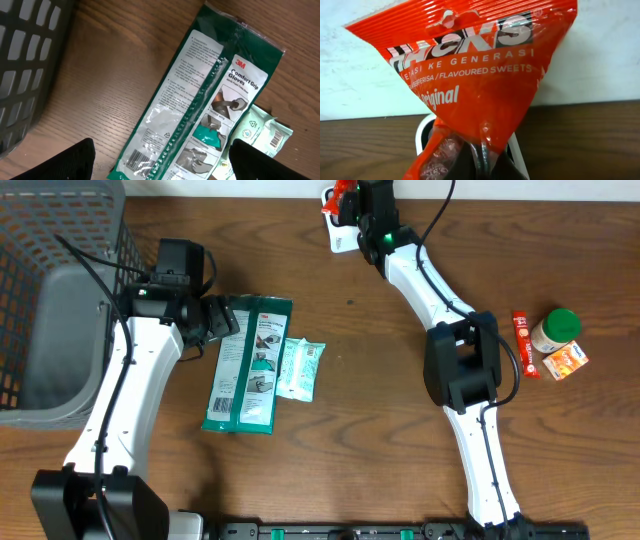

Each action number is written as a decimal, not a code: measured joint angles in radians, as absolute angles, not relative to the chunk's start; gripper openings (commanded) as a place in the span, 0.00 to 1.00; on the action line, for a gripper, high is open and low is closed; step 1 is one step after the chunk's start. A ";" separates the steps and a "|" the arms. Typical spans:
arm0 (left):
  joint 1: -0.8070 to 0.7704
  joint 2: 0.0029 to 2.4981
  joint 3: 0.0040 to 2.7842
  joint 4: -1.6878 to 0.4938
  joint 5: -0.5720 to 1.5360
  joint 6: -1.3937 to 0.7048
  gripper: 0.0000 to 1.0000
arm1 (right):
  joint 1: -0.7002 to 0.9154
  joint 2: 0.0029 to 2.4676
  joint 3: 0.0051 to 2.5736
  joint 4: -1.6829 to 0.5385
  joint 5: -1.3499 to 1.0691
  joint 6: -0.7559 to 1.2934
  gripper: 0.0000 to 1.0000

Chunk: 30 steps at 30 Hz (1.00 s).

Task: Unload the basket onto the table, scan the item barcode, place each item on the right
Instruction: 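Hold the bag in front of the scanner, shifting it slightly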

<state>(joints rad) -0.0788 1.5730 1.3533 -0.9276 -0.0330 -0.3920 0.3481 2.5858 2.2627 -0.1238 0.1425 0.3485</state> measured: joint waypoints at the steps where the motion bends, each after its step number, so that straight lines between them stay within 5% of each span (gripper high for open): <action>1: -0.079 1.573 1.353 -0.928 -0.033 -0.392 0.86 | 0.349 2.586 2.263 -0.114 0.143 0.339 0.01; 30: -0.079 1.573 1.353 -0.928 -0.033 -0.392 0.86 | 0.381 2.296 2.269 -0.329 0.151 0.247 0.01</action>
